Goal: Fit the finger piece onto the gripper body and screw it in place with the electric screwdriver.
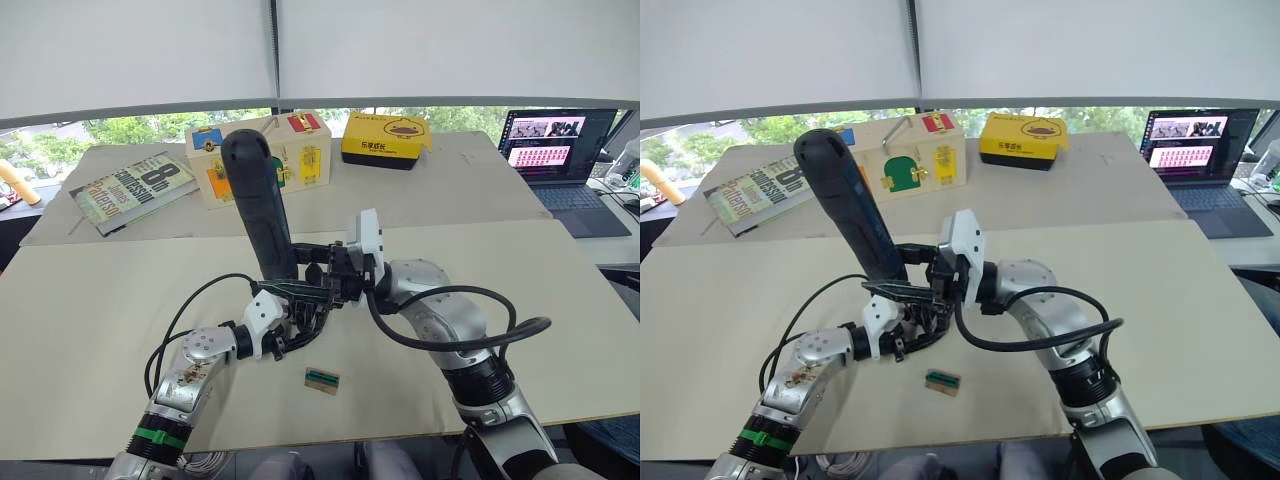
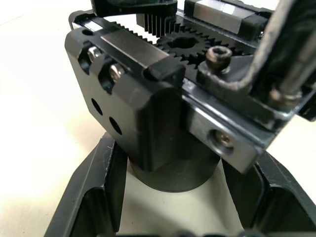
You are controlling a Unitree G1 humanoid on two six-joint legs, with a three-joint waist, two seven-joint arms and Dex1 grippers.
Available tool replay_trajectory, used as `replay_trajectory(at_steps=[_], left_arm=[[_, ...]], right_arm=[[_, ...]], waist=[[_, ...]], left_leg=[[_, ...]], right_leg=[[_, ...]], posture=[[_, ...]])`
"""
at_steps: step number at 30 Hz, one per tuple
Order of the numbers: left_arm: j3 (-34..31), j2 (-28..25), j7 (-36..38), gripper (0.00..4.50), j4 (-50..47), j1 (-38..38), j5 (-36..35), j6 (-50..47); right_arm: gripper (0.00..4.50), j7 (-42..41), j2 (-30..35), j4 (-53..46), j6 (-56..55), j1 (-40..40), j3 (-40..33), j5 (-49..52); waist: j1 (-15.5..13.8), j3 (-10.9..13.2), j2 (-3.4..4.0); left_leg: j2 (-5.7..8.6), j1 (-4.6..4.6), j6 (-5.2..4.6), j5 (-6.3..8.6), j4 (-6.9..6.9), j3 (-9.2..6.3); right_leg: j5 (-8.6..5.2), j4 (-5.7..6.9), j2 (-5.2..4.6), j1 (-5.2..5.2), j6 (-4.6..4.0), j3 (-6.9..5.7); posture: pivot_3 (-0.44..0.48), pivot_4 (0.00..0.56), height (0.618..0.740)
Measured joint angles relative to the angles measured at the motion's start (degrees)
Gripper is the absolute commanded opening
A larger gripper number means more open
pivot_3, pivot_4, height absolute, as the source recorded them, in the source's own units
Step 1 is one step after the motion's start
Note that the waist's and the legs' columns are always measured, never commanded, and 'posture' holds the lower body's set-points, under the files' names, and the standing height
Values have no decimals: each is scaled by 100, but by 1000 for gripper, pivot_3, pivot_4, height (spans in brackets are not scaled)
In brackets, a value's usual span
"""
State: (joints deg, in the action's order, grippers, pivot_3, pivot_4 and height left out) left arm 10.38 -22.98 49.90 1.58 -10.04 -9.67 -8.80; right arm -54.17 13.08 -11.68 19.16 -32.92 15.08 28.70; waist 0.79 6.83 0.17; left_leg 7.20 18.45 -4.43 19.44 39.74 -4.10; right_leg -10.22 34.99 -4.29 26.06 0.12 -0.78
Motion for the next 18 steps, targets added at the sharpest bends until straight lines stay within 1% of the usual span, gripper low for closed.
replay_trajectory(at_steps=[7,12,14,15,16,17,18], left_arm=[[-17,3,-9,2278,31,-4,-1,28],[-21,6,-41,2278,37,-7,-1,34],[-38,22,-63,3307,38,10,-4,36],[-36,27,-94,3681,46,29,4,27],[-35,30,-118,4158,41,46,7,24],[-34,29,-145,4470,41,46,9,23],[-33,29,-162,4470,37,51,9,20]], right_arm=[[1950,-164,6,-237,5,-251,-81,214],[1950,-273,112,-312,73,-256,-91,411],[1950,-333,140,-357,140,-255,-114,488],[1950,-364,154,-388,159,-255,-118,555],[1950,-423,180,-429,189,-255,-134,641],[1950,-477,214,-491,247,-255,-163,701],[1950,-556,270,-548,266,-255,-180,784]], waist=[[-3,5,0],[-4,6,-1],[-4,6,-1],[-3,6,-1],[-4,6,-1],[-6,6,-1],[-5,6,-1]], left_leg=[[-1,0,0,0,1,0],[0,0,0,0,3,0],[0,0,0,0,2,0],[0,0,0,0,2,0],[-1,0,0,0,2,0],[-1,0,0,0,2,0],[-1,0,0,0,2,0]], right_leg=[[0,0,0,-2,0,-1],[0,0,-1,-4,0,0],[0,0,-1,-3,0,0],[0,0,-1,-3,0,0],[0,0,-1,-2,-1,1],[0,0,-1,-2,-1,1],[0,0,-1,-3,-1,1]], posture=[[0,150,740],[0,150,740],[0,150,740],[0,150,740],[0,150,740],[0,150,740],[0,150,740]])
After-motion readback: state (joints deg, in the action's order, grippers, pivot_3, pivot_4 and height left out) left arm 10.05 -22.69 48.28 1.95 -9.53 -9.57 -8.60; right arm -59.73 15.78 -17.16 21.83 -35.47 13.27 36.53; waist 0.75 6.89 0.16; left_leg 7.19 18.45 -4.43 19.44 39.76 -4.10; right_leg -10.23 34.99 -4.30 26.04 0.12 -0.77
